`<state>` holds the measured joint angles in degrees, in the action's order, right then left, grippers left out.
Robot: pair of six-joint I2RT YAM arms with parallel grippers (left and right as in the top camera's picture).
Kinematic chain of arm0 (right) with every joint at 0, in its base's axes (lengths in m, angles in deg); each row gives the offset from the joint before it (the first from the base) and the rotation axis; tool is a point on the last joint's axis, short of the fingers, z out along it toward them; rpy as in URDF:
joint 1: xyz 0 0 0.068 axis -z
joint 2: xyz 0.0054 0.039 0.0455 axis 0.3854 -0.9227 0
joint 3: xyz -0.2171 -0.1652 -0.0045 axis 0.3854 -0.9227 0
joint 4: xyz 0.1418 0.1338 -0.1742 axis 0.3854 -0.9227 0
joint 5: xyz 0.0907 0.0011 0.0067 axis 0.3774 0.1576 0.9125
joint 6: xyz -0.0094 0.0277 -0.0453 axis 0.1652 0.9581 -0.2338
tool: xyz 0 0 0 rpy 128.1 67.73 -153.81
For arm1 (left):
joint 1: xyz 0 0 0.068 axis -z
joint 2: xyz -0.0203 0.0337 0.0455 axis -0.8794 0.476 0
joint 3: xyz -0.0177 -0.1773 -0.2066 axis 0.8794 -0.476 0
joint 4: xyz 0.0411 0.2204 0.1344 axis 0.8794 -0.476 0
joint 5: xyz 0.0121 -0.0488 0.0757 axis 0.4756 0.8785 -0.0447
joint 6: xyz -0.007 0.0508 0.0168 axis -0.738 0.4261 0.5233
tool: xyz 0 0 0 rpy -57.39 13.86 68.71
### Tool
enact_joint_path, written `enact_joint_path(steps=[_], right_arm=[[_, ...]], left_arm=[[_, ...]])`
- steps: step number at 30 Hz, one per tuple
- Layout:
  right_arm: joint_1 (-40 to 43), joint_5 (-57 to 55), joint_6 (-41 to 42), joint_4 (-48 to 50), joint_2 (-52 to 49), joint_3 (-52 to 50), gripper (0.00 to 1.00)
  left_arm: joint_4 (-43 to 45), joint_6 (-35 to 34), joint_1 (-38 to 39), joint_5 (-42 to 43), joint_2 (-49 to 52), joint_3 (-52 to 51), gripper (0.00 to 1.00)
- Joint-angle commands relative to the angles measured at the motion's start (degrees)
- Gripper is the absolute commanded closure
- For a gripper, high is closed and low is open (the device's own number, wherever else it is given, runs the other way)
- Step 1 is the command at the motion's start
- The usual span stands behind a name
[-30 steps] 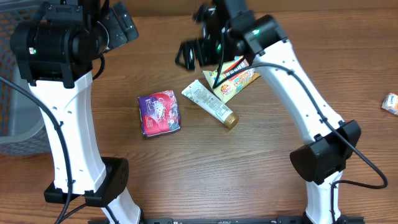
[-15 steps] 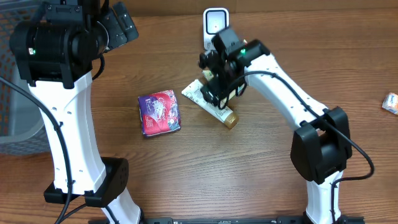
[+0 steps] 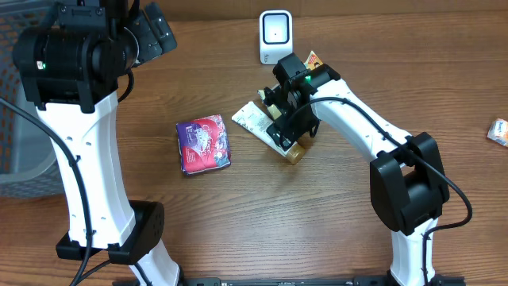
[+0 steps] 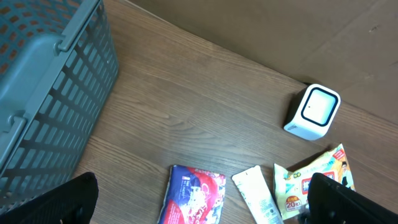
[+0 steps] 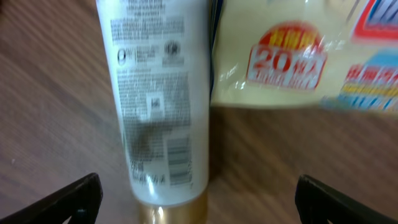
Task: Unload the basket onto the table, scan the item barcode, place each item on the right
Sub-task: 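Lower right gripper onto the white tube and grasp it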
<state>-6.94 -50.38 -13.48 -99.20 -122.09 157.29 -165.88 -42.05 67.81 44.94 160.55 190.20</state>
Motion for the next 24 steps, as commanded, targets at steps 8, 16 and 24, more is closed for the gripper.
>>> enact_joint_path(steps=[8,16,24], right_arm=[[-0.46,7.39,10.19,-7.41,3.93,1.75,0.00],[-3.63,22.53,15.98,-11.39,6.86,2.43,0.00],[-7.06,22.36,18.91,-4.26,6.27,-2.95,0.00]], left_arm=[[0.09,0.00,-0.22,-0.02,0.35,0.11,0.00],[0.09,0.00,-0.22,0.00,0.35,0.11,0.00],[0.09,0.00,-0.22,-0.02,0.35,0.11,0.00]])
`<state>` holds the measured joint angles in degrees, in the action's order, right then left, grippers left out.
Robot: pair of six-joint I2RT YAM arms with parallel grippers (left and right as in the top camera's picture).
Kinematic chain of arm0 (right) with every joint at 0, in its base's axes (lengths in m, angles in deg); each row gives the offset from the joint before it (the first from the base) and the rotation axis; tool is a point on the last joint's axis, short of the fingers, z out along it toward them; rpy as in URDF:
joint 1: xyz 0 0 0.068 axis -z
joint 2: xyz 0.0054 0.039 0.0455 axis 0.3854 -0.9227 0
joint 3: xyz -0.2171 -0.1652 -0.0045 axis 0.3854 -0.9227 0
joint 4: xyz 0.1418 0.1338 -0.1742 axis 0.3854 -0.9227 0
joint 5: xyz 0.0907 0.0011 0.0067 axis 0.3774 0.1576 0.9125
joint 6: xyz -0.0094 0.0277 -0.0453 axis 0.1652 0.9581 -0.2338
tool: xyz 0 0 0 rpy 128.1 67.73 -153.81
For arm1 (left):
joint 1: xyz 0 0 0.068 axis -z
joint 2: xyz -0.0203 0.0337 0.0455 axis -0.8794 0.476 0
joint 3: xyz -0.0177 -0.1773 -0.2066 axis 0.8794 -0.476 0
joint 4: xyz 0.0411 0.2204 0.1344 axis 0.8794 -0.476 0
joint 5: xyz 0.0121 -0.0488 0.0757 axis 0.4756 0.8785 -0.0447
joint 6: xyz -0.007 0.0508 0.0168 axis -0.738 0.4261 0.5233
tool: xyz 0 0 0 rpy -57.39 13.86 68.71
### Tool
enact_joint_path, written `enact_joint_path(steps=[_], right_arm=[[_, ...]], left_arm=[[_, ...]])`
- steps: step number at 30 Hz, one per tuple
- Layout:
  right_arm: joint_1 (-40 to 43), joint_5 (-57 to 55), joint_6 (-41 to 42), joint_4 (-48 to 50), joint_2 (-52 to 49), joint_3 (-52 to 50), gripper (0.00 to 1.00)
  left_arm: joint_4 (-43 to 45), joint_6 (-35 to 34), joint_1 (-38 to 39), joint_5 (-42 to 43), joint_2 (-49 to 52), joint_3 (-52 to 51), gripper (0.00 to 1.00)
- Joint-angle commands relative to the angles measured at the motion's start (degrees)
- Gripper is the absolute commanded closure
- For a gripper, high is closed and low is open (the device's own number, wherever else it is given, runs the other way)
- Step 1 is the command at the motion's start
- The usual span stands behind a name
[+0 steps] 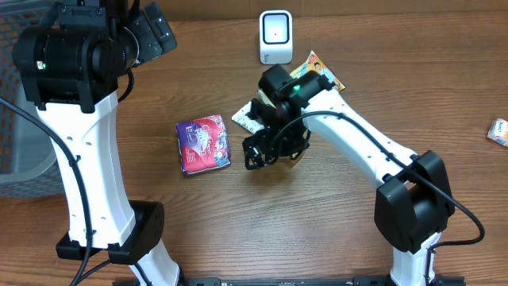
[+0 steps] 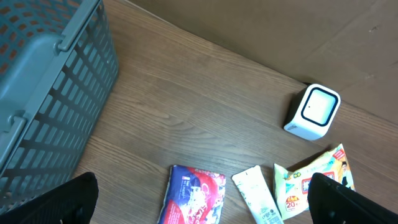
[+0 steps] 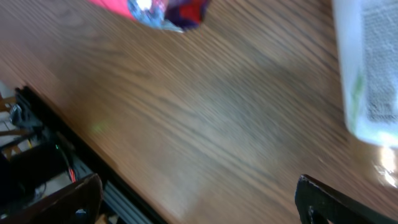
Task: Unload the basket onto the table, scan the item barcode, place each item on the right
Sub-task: 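Lower right gripper onto the white tube and grasp it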
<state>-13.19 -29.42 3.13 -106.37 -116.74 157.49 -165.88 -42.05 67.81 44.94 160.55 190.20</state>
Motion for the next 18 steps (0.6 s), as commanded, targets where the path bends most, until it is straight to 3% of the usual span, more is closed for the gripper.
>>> enact_joint_path(steps=[1,9,18], right_arm=[[-0.87,1.40,2.29,4.42,0.87,-4.55,0.00],[-0.59,0.70,2.23,15.04,0.87,-14.95,0.00],[1.79,-11.89,2.23,20.20,0.87,-15.52,0.00]], left_arm=[[0.09,0.00,-0.22,0.00,0.35,0.11,0.00],[0.09,0.00,-0.22,-0.02,0.35,0.11,0.00],[0.09,0.00,-0.22,0.00,0.35,0.11,0.01]])
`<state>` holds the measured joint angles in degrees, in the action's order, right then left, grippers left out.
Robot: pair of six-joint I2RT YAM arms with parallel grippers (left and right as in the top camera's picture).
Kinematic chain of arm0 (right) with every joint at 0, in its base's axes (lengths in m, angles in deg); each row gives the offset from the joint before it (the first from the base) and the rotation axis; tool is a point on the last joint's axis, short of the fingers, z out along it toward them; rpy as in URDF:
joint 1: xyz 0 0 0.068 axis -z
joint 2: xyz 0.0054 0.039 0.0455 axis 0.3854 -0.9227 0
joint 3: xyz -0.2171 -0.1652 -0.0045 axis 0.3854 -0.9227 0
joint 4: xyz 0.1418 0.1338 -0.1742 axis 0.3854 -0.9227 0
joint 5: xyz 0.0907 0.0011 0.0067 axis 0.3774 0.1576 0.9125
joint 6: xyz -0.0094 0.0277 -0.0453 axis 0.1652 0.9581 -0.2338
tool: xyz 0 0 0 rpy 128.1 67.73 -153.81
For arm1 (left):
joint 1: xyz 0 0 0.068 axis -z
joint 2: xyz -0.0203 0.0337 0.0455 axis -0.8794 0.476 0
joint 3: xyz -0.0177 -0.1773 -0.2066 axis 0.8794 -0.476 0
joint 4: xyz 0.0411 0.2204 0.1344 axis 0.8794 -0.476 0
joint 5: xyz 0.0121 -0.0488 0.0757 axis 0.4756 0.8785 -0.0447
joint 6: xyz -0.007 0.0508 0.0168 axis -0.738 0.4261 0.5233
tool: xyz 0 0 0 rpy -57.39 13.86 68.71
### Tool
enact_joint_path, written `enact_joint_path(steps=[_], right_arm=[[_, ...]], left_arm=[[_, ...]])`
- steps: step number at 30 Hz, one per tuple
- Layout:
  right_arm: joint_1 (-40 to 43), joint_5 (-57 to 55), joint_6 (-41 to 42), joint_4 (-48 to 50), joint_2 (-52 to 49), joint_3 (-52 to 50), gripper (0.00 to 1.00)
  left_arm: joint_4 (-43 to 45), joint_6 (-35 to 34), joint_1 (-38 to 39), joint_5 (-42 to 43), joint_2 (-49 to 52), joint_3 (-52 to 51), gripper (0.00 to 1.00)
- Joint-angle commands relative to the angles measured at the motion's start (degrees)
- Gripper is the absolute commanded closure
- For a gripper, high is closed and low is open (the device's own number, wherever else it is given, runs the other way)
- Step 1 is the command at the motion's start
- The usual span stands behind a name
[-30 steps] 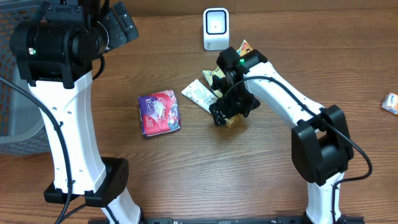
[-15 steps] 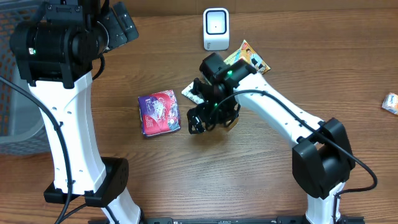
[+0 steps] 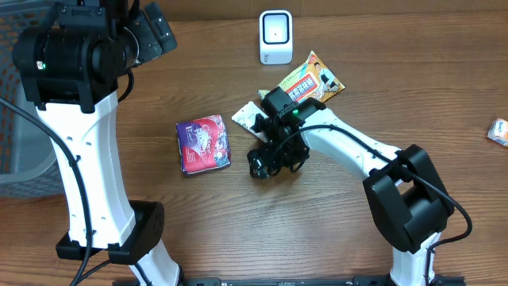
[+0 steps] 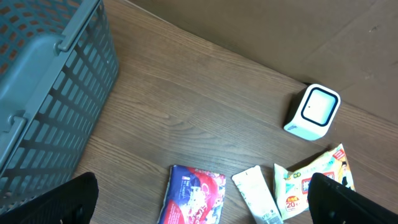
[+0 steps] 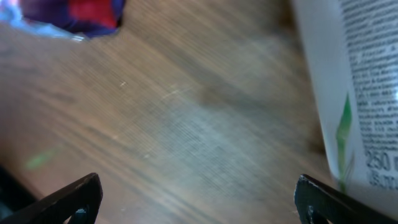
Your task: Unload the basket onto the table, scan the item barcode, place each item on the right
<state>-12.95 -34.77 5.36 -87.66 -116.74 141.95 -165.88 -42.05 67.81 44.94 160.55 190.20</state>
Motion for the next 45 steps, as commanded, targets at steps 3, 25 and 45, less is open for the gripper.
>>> enact_joint_path(steps=[3,25,45], right_arm=[[3.37,-10.14,0.00,3.39,0.87,0.02,0.00],[4.52,16.72,22.40,6.88,8.28,3.45,0.00],[-4.07,-23.45,108.28,17.97,2.69,3.32,0.00]], left_arm=[[0.09,0.00,-0.22,-0.02,0.35,0.11,0.00],[0.09,0.00,-0.22,-0.02,0.35,0.11,0.00],[0.09,0.00,-0.22,-0.02,0.35,0.11,0.01]])
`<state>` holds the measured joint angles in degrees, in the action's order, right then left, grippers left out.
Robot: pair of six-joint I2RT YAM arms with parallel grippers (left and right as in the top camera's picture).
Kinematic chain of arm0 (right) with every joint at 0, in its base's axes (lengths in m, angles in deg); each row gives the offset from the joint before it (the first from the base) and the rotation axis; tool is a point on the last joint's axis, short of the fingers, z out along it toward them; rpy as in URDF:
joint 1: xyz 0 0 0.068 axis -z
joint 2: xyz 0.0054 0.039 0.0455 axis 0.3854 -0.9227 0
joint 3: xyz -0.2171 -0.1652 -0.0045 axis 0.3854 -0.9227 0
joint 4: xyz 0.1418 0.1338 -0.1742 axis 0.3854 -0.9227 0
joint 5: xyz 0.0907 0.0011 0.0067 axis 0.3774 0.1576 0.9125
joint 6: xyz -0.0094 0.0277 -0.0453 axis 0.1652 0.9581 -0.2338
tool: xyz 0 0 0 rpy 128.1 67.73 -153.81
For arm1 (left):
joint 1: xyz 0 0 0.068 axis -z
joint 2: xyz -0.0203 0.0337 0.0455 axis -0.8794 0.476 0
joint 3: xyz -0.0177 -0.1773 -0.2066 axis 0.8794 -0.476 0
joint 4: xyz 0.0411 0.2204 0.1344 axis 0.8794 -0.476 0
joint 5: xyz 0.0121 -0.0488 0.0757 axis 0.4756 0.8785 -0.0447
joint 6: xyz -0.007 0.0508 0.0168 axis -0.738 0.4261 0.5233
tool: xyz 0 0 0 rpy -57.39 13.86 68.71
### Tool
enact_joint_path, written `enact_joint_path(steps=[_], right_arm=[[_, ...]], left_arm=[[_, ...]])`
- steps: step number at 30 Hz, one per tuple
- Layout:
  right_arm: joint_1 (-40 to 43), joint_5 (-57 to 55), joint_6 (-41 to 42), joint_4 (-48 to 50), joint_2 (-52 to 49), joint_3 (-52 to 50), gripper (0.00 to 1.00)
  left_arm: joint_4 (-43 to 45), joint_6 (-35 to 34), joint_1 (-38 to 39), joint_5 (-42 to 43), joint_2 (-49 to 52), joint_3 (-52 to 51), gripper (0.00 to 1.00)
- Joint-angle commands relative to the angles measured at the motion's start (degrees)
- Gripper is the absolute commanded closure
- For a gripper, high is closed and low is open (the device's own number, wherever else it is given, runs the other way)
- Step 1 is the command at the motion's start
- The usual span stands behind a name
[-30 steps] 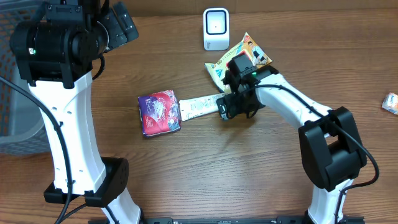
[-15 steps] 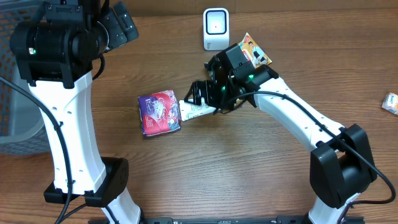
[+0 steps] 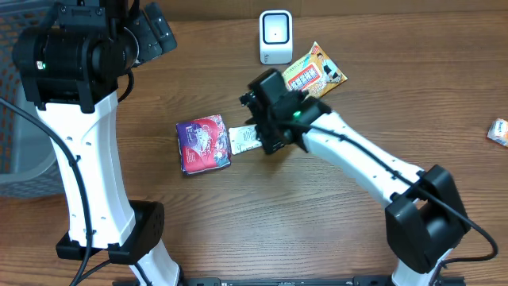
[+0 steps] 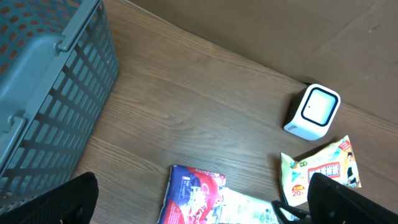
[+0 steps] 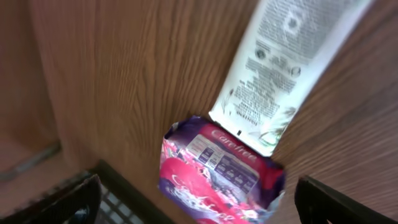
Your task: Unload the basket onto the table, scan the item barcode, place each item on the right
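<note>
The white barcode scanner [image 3: 275, 36] stands at the table's back, also seen in the left wrist view [image 4: 313, 111]. A white printed tube [image 3: 244, 137] lies almost level, its flat end [image 5: 249, 127] against a purple-and-red pack [image 3: 203, 144]. The cap end is hidden under my right arm. My right gripper [image 3: 268, 131] hangs over the tube; its fingertips stand wide apart in its wrist view [image 5: 196, 202], open, with the pack [image 5: 217, 168] showing between them. My left gripper [image 4: 202, 202] is open, raised high at the back left.
A yellow snack bag [image 3: 315, 75] lies right of the scanner. A grey mesh basket [image 4: 43, 81] stands at the far left. A small orange packet [image 3: 498, 131] sits at the right edge. The left arm's white column [image 3: 87, 159] rises left of the pack.
The tube lay slanted with my right gripper low at its lower right end. Now it lies nearly level against the pack, and the gripper is higher and further back-left. The left arm is unchanged.
My right gripper first hovered over the slanted tube, its label and gold cap below the open fingers. It then stood lower and left of the tube, near the tube's cap end. Now the tube is turned toward the pack and the gripper is above it.
</note>
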<state>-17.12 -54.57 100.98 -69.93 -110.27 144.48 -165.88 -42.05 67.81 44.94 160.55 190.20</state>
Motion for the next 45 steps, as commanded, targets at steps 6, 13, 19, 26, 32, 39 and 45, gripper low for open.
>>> enact_joint_path(steps=[6,13,19,26,32,39,45], right_arm=[[0.33,-3.52,17.00,0.63,-9.27,0.79,0.00],[2.97,-7.76,9.18,1.60,-9.88,0.79,0.02],[5.53,-4.44,8.87,0.11,-10.45,0.76,0.03],[5.03,-0.81,3.67,0.55,-13.03,0.76,0.07],[3.85,-0.46,2.84,-1.25,-15.17,0.59,0.14],[3.87,-3.69,-13.25,-3.87,-15.19,0.57,0.25],[3.85,-3.43,-36.06,-6.40,-15.17,0.57,0.27]], left_arm=[[0.09,0.00,-0.22,-0.02,0.35,0.11,0.00],[0.09,0.00,-0.22,-0.02,0.35,0.11,0.01],[0.09,0.00,-0.22,-0.02,0.35,0.11,0.00],[0.09,0.00,-0.22,-0.02,0.35,0.11,0.01],[0.09,0.00,-0.22,0.00,0.35,0.11,0.00],[0.09,0.00,-0.22,-0.02,0.35,0.11,0.00],[0.09,0.00,-0.22,-0.02,0.35,0.11,0.00]])
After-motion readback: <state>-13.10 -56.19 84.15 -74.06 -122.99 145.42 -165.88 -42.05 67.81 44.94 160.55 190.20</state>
